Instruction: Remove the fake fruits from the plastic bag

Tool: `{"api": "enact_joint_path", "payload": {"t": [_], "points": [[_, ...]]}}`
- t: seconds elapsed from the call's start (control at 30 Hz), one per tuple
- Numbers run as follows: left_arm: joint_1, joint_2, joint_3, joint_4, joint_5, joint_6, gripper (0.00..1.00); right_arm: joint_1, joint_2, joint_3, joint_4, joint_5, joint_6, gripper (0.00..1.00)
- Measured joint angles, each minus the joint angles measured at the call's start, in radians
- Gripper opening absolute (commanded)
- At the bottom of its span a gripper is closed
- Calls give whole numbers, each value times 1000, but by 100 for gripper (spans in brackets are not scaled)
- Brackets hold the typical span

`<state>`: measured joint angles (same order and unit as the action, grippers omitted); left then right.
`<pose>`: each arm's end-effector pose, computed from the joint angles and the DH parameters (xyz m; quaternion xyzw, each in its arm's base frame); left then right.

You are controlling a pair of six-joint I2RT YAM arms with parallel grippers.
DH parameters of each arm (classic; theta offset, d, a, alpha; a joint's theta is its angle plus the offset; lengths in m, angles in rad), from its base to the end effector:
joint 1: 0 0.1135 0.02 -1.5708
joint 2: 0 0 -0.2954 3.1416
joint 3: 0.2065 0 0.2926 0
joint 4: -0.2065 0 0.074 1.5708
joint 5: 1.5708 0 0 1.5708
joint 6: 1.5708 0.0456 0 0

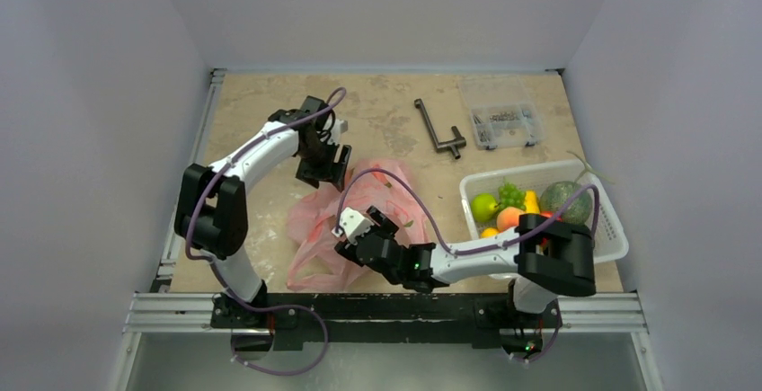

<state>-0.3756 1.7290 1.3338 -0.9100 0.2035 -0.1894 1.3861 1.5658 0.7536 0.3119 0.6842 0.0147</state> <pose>0.3549 -0.1498 0.2358 0.1051 0.9805 -0.1334 0.0984 0.0935 0.3437 0.1899 -0.3807 0.7355 0.0891 0.5534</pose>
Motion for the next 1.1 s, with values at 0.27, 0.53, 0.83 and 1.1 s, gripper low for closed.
{"api": "enact_joint_path", "payload": {"t": [0.27, 0.53, 0.83, 1.1], "points": [[-1, 50, 15, 0, 3, 0, 71, -86, 130, 26, 56, 6, -49, 73], [-1, 74, 28, -5, 25, 0, 71, -152, 161, 90, 73, -37, -87, 75], [-1, 100, 35, -5, 39, 0, 71, -262, 250, 183, 106, -100, -93, 75], [-5, 100, 35, -5, 50, 0, 71, -287, 354, 228, 66, -127, -74, 67]]}}
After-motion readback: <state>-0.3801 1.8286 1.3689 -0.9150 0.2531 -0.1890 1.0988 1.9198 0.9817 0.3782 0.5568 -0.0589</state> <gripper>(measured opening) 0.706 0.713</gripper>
